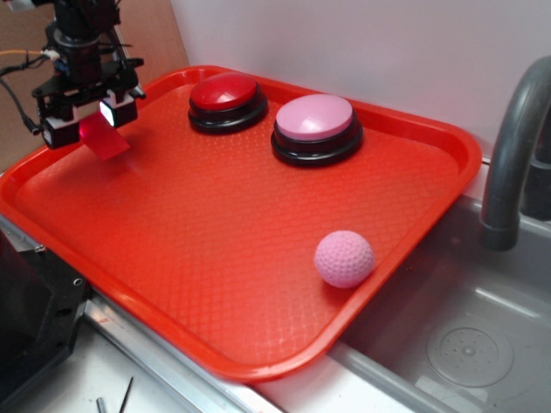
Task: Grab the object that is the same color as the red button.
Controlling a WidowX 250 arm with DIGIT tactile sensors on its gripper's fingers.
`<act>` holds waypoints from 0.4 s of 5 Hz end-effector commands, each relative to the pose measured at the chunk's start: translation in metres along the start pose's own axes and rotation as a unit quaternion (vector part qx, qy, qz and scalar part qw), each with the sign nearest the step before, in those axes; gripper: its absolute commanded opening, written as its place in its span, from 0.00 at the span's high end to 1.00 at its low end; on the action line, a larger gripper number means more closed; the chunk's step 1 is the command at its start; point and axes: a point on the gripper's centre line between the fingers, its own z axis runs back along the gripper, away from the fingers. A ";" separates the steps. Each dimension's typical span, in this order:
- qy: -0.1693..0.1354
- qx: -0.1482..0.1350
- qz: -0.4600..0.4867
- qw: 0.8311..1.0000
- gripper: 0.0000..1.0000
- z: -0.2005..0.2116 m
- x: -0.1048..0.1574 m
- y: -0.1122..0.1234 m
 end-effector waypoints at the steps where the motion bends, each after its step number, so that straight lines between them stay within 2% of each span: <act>1: -0.026 -0.042 -0.077 0.996 1.00 0.053 -0.018 0.013; 2: -0.051 -0.087 -0.169 0.980 1.00 0.089 -0.026 0.033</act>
